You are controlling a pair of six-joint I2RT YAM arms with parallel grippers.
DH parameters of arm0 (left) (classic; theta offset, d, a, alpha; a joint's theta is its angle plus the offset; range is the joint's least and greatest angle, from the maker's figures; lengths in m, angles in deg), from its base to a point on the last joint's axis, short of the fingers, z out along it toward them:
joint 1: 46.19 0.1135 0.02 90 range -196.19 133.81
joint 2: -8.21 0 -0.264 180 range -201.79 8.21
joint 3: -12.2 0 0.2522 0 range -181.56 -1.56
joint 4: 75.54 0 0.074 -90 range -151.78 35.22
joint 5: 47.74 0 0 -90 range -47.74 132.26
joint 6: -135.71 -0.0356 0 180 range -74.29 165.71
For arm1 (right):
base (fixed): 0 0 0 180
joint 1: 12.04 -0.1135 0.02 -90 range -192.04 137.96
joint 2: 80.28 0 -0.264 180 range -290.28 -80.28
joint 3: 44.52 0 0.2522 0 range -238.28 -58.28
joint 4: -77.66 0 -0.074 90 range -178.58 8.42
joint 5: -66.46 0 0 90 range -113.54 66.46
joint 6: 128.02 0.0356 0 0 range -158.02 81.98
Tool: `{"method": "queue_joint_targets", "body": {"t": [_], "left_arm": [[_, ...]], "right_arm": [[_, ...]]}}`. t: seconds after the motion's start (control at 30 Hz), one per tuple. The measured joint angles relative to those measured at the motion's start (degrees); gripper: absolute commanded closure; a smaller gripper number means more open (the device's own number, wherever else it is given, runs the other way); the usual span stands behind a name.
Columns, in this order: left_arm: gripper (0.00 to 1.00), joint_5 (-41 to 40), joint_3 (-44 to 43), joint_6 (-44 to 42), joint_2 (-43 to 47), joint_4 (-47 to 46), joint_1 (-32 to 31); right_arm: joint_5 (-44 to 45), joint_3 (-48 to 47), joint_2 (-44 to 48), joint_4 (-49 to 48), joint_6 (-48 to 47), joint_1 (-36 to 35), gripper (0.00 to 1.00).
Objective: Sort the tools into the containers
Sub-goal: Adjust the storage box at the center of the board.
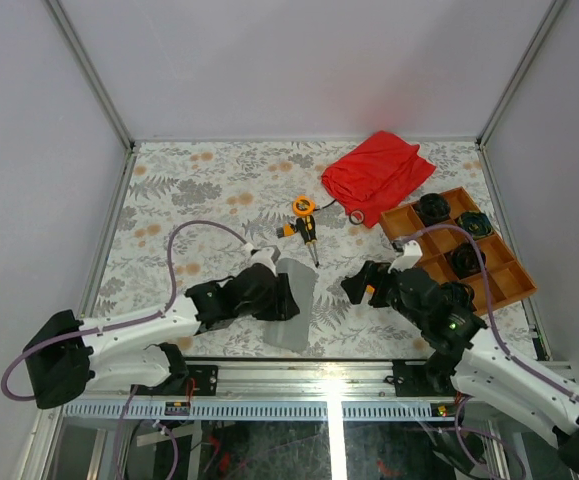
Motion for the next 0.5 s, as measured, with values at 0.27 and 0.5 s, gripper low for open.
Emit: {"method": "queue_joint_targets", "body": {"t": [0.27,0.5], "left_arm": [[1.0,-5.05,-8.46,-6.14,-6.69,6.05,-8.15],[1.0,-7.52,-12.9,-10.86,-7.93,10.78,-10.38]], "right_arm": [[4.31,0.09,13.84,4.68,-6.08,0.02,0.09],[3.65,0.09,20.0,4.61,-10.23,0.02,0.1]]}}
